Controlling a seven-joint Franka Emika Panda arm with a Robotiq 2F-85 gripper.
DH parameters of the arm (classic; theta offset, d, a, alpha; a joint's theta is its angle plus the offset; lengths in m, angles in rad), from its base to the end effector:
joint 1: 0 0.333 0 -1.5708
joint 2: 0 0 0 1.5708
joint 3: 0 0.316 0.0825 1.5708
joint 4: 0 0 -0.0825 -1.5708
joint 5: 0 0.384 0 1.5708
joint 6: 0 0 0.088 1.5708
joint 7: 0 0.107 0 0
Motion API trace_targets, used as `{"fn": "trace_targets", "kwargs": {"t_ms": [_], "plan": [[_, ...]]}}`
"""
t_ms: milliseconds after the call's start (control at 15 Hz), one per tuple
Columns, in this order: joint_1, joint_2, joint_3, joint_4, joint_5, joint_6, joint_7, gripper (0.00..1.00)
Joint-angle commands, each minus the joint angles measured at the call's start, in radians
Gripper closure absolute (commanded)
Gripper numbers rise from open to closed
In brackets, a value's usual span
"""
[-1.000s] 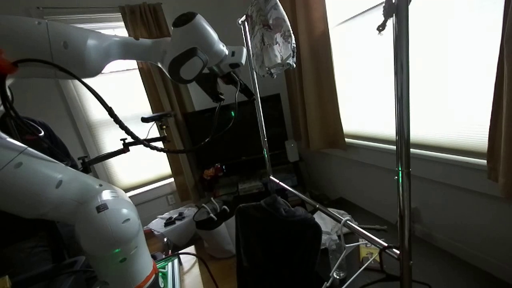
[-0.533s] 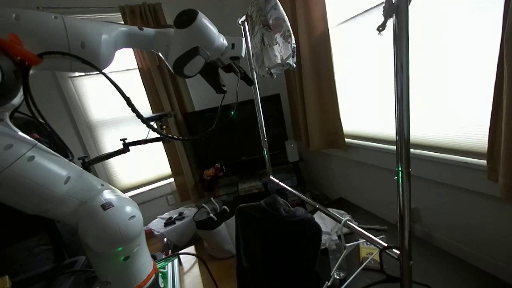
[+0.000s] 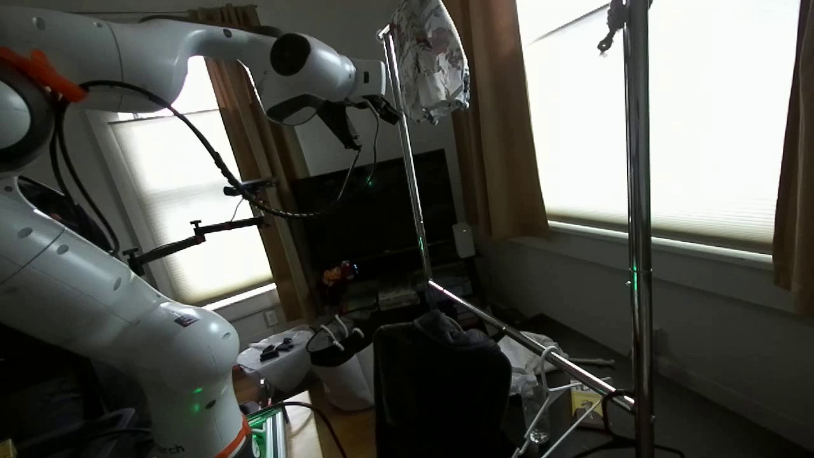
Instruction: Take the white cloth off of the top part of the clothing rack
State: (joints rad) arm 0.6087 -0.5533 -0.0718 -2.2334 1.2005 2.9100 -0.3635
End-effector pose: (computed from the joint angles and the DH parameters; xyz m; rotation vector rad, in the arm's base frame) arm 0.3964 0.1591 0.6908 -1.8738 0.1251 -1.0421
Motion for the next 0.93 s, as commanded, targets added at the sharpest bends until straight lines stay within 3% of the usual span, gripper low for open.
{"fn": "trace_targets", "kwargs": {"t_ms": [0, 67, 267, 667, 867], "plan": [[0.124, -0.022, -0.089, 0.014, 0.184, -0.004, -0.193, 0.00], [0.138, -0.021, -0.102, 0.014, 0.210, -0.006, -0.234, 0.00], [0.105, -0.016, -0.104, -0.031, 0.112, -0.052, -0.227, 0.00], [0.163, 0.005, -0.151, -0.006, 0.252, -0.018, -0.479, 0.04], [0.168, 0.017, -0.166, -0.003, 0.294, -0.020, -0.561, 0.01]]}}
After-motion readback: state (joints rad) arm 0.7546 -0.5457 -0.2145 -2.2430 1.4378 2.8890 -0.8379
